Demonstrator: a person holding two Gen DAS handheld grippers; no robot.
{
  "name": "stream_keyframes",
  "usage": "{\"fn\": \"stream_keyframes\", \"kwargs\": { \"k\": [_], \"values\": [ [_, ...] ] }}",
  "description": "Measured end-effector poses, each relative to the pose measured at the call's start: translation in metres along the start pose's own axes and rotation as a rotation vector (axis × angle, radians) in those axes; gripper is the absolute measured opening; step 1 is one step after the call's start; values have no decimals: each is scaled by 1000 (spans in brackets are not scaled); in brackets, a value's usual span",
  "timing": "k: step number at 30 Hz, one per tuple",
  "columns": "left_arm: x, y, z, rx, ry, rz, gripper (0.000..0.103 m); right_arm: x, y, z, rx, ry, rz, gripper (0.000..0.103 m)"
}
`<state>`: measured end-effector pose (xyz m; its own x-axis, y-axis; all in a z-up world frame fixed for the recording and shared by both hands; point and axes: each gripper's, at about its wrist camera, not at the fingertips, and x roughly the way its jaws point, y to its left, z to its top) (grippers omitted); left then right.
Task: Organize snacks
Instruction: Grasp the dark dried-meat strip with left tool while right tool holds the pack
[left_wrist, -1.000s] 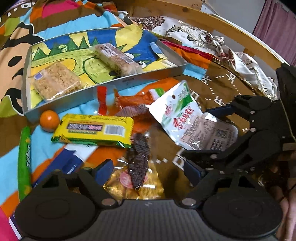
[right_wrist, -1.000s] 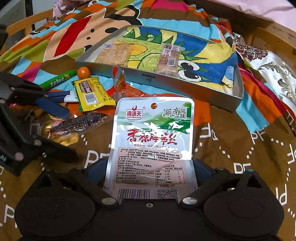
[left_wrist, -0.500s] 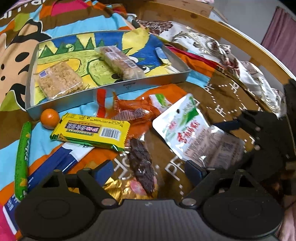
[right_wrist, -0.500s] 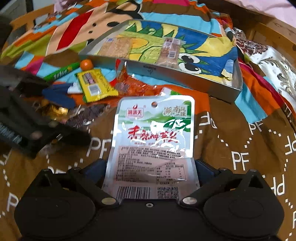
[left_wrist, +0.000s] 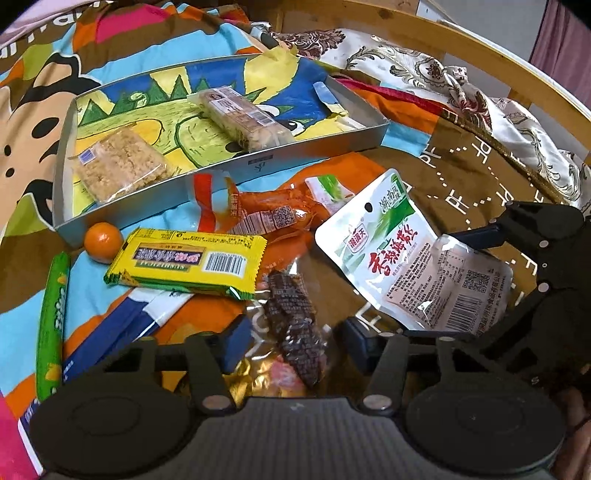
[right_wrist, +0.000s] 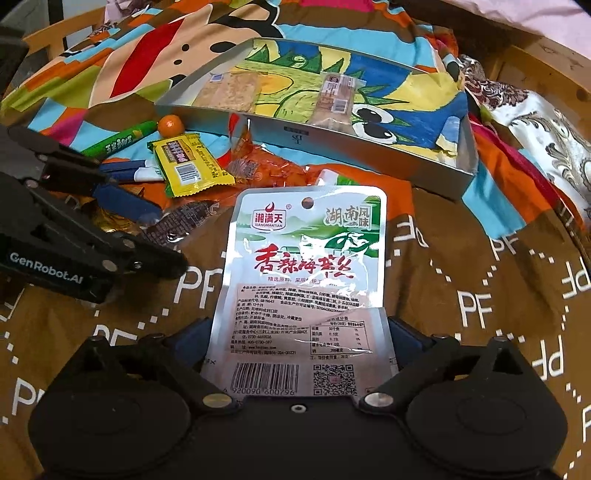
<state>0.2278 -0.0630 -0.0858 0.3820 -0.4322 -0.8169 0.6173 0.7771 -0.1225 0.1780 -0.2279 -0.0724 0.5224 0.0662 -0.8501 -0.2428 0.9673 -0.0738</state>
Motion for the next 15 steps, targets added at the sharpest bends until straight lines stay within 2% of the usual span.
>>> {"fn": "stream_keyframes", "kwargs": {
  "k": [7,11,15],
  "values": [
    [-14,-12,-10,1,20,-9,51,-11,-4,-7,44,13,22,98],
    [-20,-18,-14,-3,17,-7,51,-11,-3,-9,36,20,23,98],
    [-16,-15,-12,-3,2,37,70,-8,-1,-8,23,23,11,99]
  ]
}}
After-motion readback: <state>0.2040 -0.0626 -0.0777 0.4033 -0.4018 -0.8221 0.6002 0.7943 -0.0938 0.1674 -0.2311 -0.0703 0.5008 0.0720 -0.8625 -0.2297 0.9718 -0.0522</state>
